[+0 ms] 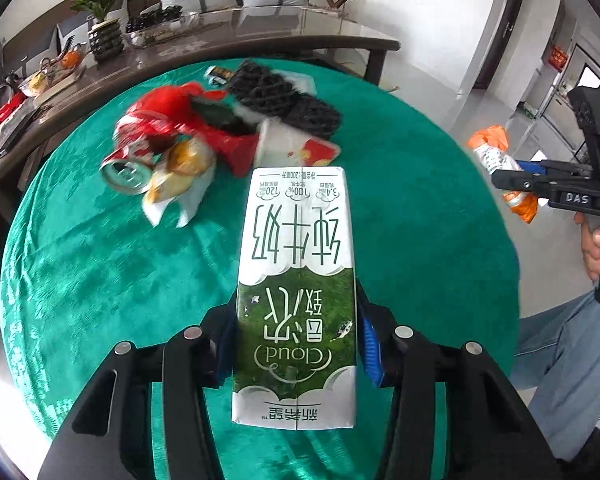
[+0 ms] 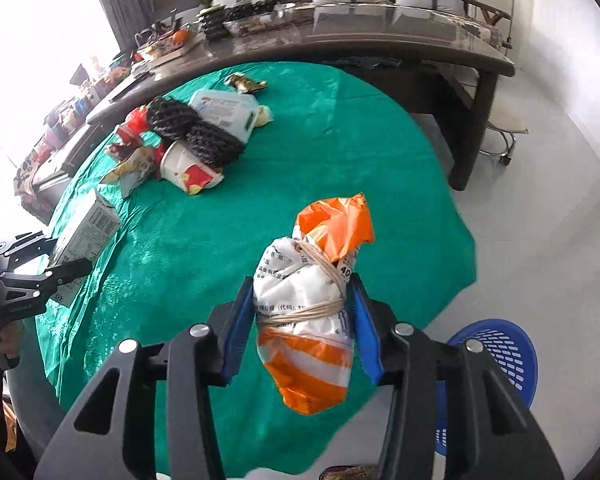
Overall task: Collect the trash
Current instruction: 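Carry both items to the blue wastebasket and open both tools to drop them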
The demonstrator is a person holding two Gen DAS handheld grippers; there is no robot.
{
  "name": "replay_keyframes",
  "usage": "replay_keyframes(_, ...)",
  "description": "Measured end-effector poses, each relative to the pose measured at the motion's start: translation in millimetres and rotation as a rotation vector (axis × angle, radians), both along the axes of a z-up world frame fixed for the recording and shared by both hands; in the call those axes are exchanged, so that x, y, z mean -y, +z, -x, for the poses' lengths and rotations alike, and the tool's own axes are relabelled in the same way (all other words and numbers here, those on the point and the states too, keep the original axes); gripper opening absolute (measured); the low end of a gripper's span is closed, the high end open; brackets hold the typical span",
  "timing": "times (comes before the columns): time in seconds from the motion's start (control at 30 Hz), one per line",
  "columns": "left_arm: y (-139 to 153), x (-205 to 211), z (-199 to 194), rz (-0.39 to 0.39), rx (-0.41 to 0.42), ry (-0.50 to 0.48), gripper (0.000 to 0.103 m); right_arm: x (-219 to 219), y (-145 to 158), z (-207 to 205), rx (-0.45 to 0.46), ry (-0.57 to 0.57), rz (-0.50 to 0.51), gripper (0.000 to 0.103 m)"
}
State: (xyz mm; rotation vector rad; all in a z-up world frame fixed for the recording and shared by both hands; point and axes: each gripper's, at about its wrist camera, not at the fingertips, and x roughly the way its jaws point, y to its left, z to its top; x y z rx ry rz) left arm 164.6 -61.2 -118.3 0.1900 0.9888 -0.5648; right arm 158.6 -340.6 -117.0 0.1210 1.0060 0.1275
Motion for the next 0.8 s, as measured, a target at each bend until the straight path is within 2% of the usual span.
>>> replay_keyframes(0.17, 24, 89, 13, 0.121, -0.015, -0.117, 0.049, 97, -17, 32, -0.055, -0.156, 0.044, 0.045)
replay_keyframes(0.33, 20, 198, 29, 0.153, -0.051, -0.252, 0.049, 173, -53, 56, -0.132, -0.259, 0.057, 0.045)
replay_keyframes(0.47, -4, 278, 38, 0.152, -0.106, -0.323, 0.049, 215, -82, 64, -0.161, -0.32, 0.028, 0.045)
replay_keyframes(0.6, -42, 343, 45, 0.121, -0.166, -0.363, 0.049, 244, -109, 69, -0.182, -0.37, -0.006, 0.045)
replay_keyframes(0.8, -96, 408, 47, 0.066, -0.217, -0.392, 0.05, 270, -131, 79, -0.19, -0.418, -0.07, 0.045)
